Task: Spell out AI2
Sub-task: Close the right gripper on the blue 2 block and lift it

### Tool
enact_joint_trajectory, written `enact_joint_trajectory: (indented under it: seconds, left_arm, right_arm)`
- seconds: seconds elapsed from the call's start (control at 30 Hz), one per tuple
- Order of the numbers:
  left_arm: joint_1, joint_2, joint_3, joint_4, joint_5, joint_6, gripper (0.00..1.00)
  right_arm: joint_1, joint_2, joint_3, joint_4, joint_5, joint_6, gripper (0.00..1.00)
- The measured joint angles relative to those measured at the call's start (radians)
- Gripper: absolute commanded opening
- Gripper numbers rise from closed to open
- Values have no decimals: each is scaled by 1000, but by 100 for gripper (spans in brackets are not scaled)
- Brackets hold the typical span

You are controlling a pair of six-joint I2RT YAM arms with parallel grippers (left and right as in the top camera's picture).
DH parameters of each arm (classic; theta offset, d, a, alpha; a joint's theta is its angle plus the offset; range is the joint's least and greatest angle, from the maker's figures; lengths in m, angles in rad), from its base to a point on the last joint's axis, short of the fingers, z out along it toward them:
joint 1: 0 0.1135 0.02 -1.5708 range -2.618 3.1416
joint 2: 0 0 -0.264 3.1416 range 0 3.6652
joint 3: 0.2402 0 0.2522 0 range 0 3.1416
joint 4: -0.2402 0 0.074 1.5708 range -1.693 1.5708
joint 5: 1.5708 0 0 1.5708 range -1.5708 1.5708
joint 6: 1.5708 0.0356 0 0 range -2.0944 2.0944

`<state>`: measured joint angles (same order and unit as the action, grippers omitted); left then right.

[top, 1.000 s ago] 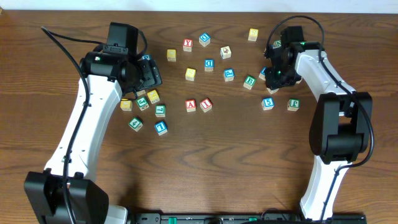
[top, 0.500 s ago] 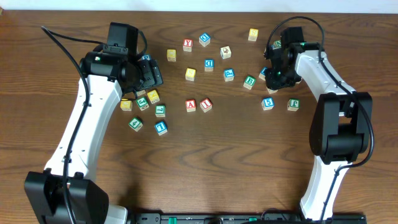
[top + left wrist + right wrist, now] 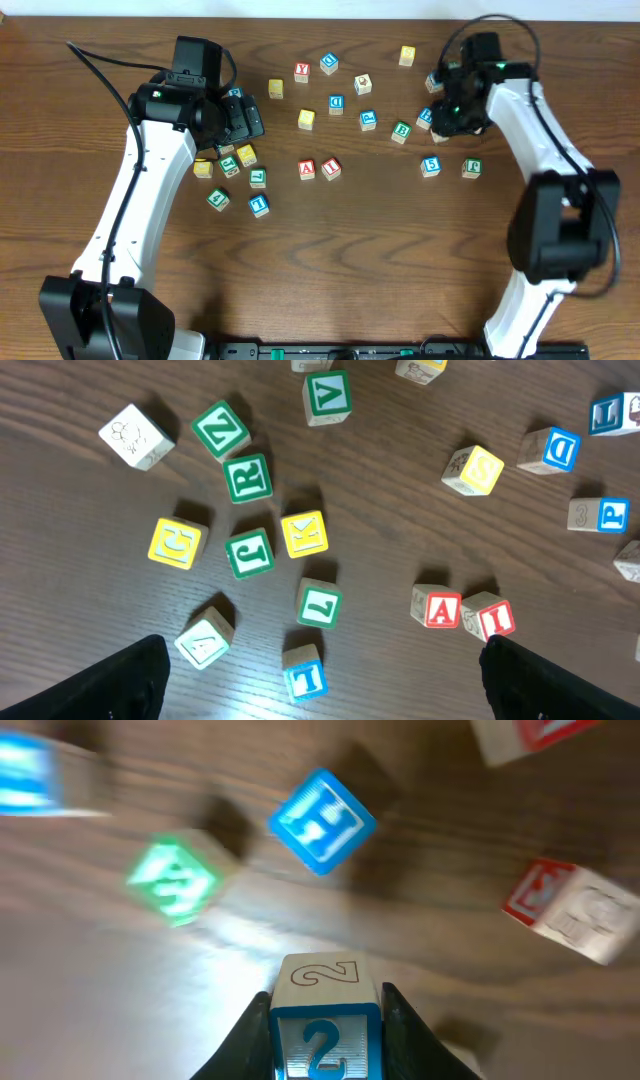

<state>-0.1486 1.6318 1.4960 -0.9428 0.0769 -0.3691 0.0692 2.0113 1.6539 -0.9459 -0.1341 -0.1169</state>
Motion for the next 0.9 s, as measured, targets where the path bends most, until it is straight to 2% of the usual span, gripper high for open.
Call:
enact_joint_trajectory:
  seconds: [0.27, 0.57, 0.9]
  left_arm:
    - [0, 0, 0, 0, 0, 0, 98]
    - [0, 0, 0, 0, 0, 0, 98]
    - [0, 0, 0, 0, 0, 0, 98]
  right_arm:
    - [36, -167, 7, -44, -145, 89, 22]
    - [189, -151, -8, -78, -169, 242, 21]
    - [351, -61, -26, -41, -47, 377, 25]
